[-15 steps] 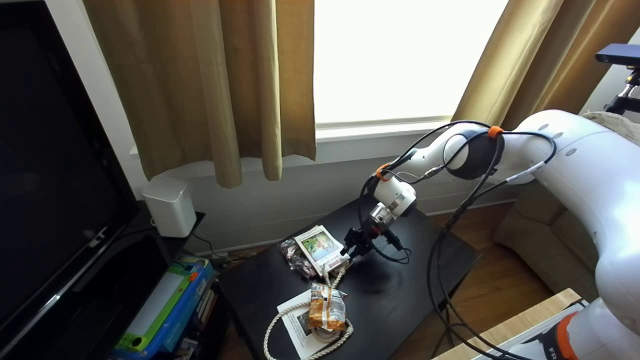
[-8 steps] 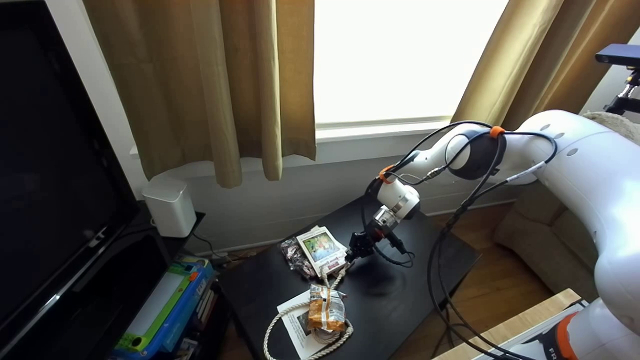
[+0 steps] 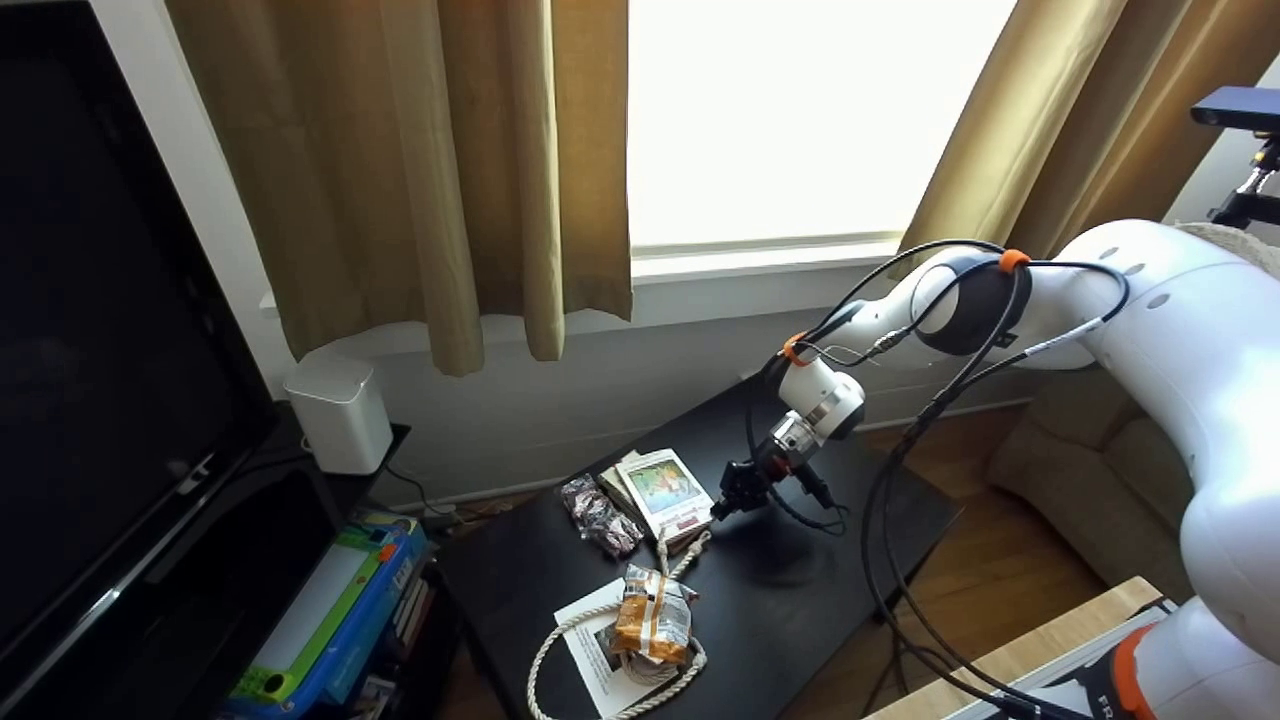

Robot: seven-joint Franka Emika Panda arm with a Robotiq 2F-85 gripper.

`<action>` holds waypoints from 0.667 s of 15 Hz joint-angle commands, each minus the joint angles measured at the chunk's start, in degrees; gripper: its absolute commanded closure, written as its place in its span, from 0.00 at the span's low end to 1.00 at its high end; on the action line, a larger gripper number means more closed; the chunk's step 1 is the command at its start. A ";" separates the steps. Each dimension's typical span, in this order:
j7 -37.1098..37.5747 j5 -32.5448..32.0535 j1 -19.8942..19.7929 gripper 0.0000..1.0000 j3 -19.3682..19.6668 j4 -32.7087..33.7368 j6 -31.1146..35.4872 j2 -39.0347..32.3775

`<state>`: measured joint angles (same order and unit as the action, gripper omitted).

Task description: Move one book to the right

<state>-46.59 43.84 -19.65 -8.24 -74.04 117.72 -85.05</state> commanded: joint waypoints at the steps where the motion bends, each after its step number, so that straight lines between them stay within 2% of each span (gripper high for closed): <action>1: -1.88 0.99 -3.33 0.97 0.58 -1.54 1.53 0.00; 10: 0.65 0.13 -6.50 0.97 2.95 1.82 2.52 -0.66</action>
<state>-47.30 43.91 -25.51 -6.06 -73.35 118.47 -84.96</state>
